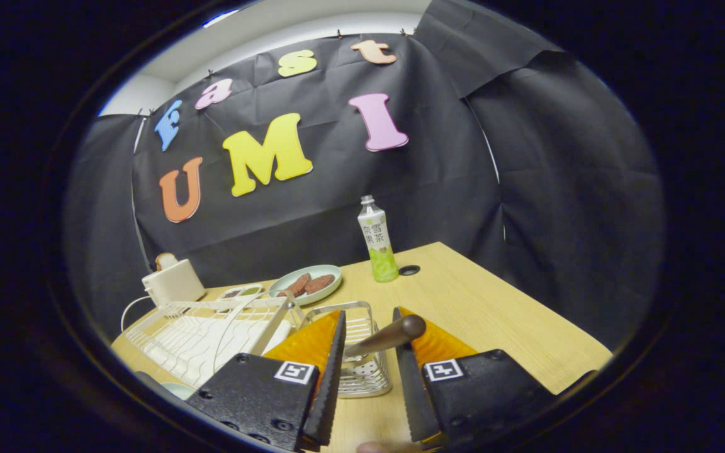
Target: Take the plate from the dish rack, then take the spoon from the basket and place it into the plate.
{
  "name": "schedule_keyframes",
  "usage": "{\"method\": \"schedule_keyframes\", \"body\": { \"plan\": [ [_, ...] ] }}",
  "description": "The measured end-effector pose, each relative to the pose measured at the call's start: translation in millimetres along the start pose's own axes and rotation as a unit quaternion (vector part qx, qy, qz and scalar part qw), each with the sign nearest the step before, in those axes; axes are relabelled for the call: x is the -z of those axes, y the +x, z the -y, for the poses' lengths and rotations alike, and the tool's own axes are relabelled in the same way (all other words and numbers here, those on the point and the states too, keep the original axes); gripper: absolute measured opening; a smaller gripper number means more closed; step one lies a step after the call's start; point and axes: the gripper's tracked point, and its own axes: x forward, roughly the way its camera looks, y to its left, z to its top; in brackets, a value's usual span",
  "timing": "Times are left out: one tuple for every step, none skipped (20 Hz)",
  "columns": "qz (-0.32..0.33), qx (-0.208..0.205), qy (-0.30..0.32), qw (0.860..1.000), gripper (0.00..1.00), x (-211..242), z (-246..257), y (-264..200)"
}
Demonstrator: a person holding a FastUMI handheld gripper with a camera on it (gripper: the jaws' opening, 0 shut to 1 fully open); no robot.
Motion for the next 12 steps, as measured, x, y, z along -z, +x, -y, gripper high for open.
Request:
{"method": "schedule_keyframes", "body": {
  "plan": [
    [0.001,-0.001,0.006,1.0,0.45,-1,0,-1],
    [0.0,-0.005,0.014,1.0,0.39,-4,-1,-2],
    [0.0,-0.008,0.023,1.0,0.33,-7,-6,0],
    [0.0,-0.012,0.033,0.999,0.3,-10,-9,0],
    [0.0,-0.017,0.042,0.999,0.25,-14,-13,2],
    [-0.003,-0.02,0.047,0.999,0.22,-17,-18,3],
    [-0.007,-0.011,0.044,0.999,0.2,-17,-18,5],
    [-0.007,-0.007,0.038,0.999,0.17,-19,-17,5],
    [-0.008,-0.01,0.036,0.999,0.15,-22,-22,7],
    [-0.008,-0.008,0.036,0.999,0.14,-26,-25,5],
    [-0.007,-0.003,0.033,0.999,0.12,-30,-25,4],
    [-0.006,0.001,0.028,1.0,0.11,-33,-25,3]
  ]
}}
